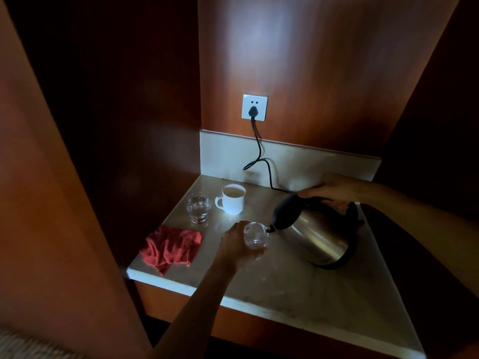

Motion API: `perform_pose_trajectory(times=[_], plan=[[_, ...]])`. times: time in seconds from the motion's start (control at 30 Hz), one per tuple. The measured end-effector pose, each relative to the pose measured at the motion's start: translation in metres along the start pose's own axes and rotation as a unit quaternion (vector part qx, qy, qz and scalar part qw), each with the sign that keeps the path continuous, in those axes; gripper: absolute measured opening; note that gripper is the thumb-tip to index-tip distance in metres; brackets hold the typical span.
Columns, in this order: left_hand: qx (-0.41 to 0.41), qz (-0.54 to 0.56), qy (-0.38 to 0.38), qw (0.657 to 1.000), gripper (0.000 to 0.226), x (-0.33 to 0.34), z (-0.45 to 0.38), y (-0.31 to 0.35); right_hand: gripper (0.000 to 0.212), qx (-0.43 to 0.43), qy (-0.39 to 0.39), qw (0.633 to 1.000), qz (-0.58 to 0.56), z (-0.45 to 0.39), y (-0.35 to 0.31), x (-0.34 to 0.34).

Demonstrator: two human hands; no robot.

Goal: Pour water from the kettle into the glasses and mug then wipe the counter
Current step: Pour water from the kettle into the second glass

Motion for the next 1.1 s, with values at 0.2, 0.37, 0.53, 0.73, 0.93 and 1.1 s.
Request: perform_pose_trajectory(times=[0.2,0.37,0.53,0.73,0.93,1.1], plan=[[0.007,-0.008,0.004,1.0,0.073,0.0,0.001,-0.001,0.06,0.019,0.01,0.998,0.064,0.003,-0.02,-0.003],[0.016,-0.02,0.001,1.0,0.074,0.001,-0.001,-0.001,0.058,0.013,0.002,0.996,0.083,0.005,-0.029,-0.004],[0.016,-0.027,0.002,0.999,0.077,0.002,0.001,-0.002,0.058,0.004,-0.003,0.994,0.106,0.008,-0.035,-0.004],[0.021,-0.025,0.006,0.999,0.072,0.001,0.003,-0.001,0.06,0.007,-0.007,0.993,0.119,0.008,-0.041,-0.004],[0.025,-0.025,0.017,0.999,0.07,0.001,0.003,-0.002,0.064,0.008,-0.004,0.989,0.149,0.006,-0.048,-0.006],[0.025,-0.022,0.017,0.999,0.07,0.001,0.003,-0.002,0.062,0.012,-0.014,0.985,0.173,0.007,-0.056,-0.006]])
Point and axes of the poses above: each hand's wrist, its own z-axis away from the middle knuckle, its own x-axis out of the palm, y = z × x, the point moved 3 cm from there along -z, towards the middle knuckle, and after that the axes turned 10 degrees about x, right-handed, at the moved point
